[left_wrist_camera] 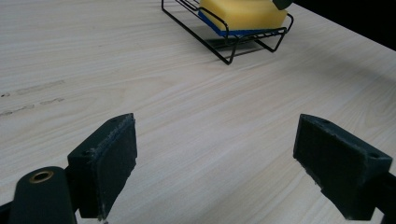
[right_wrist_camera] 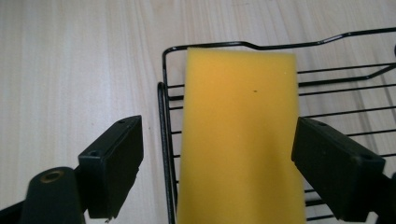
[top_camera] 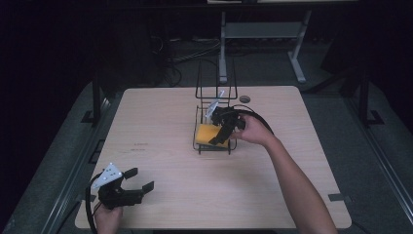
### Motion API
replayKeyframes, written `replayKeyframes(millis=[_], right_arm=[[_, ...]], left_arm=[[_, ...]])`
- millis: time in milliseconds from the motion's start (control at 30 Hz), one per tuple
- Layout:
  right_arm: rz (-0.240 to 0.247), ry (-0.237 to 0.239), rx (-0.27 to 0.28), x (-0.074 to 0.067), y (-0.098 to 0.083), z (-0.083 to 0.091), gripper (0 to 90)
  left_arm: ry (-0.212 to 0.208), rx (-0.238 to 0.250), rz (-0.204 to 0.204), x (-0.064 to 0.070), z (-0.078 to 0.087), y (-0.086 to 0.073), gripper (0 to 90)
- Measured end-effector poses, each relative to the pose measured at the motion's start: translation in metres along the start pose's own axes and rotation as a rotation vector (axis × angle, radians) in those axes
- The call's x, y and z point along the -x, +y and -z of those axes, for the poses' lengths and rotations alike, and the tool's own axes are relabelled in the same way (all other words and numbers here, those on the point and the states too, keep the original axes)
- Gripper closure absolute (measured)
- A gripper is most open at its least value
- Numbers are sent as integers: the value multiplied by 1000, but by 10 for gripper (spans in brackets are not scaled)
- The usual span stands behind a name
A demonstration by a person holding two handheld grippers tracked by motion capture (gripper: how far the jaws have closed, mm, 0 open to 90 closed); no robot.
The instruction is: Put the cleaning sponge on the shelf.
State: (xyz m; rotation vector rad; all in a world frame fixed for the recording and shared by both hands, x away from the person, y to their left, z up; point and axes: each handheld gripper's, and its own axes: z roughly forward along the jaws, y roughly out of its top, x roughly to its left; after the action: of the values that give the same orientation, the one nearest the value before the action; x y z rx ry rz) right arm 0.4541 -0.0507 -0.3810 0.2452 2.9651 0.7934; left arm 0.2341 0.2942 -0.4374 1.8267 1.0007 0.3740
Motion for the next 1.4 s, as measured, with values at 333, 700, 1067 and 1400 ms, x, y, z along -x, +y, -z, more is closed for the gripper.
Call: replayKeyframes(millis=[333, 700, 1067, 1400], right_arm=[[-3, 25, 3, -11, -2, -5, 166], [15, 34, 15, -26, 0, -5, 165], [27, 44, 18, -37, -2, -8, 164], [43, 48, 26, -54, -10, -5, 163]], left_arm=[[0, 4, 1, 1, 0, 0, 129], [-1, 4, 1, 1, 0, 0, 128], [-2, 7, 5, 0, 0, 0, 128], [-2, 7, 2, 1, 0, 0, 128]])
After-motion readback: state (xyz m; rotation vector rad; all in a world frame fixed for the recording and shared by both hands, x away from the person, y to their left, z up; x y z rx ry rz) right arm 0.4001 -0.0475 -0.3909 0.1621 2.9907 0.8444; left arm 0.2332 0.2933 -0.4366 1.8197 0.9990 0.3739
